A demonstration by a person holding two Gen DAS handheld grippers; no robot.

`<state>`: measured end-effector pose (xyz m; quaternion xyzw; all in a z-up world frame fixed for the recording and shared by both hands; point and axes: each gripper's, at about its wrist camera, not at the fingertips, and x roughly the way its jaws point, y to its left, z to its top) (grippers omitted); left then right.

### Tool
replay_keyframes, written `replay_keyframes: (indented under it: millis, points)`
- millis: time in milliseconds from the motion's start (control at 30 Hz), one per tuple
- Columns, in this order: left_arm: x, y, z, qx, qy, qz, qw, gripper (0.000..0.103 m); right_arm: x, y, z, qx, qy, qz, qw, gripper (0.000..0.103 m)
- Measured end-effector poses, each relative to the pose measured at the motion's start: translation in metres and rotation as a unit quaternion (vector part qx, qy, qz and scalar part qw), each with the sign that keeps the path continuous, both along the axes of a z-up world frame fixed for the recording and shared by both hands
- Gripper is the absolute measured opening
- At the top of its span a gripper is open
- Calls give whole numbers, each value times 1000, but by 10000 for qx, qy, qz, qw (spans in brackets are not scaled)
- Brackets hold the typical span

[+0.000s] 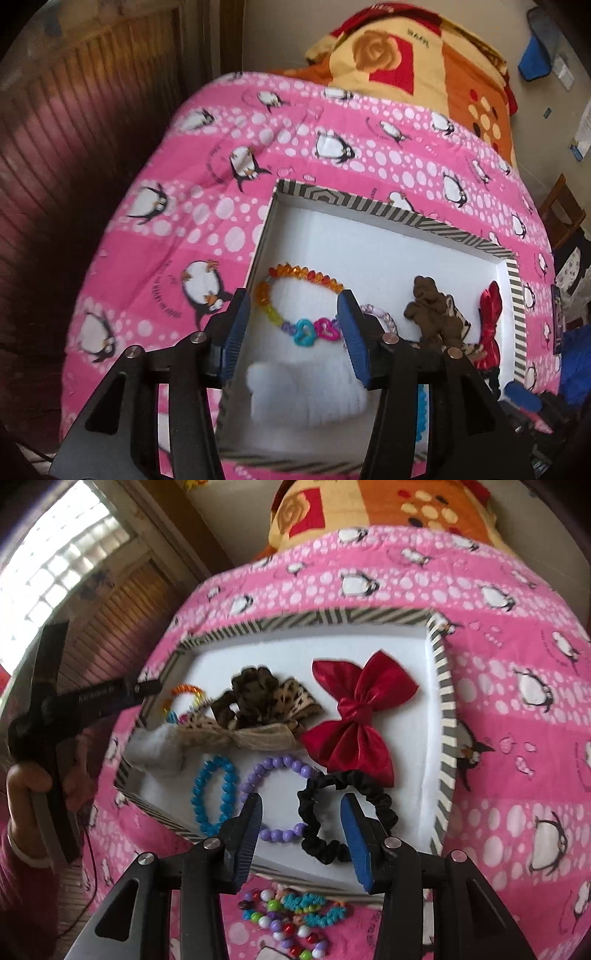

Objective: Organize jewelry
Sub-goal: 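Open both grippers and pull them back toward the multicolor bead pile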

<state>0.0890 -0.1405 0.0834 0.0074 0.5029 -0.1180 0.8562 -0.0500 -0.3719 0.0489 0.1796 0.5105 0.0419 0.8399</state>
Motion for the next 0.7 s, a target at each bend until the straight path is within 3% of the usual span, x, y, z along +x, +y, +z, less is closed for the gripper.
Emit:
replay_keyframes:
  millis: [267,700]
  points:
    - [-54,8,19,325,-532,75,9980,49,-17,16,19,-367,-158,-95,9992,42]
    - [-111,27,19,372,-616,179,9972,49,-42,44,25,-446,-180,-98,9988,42]
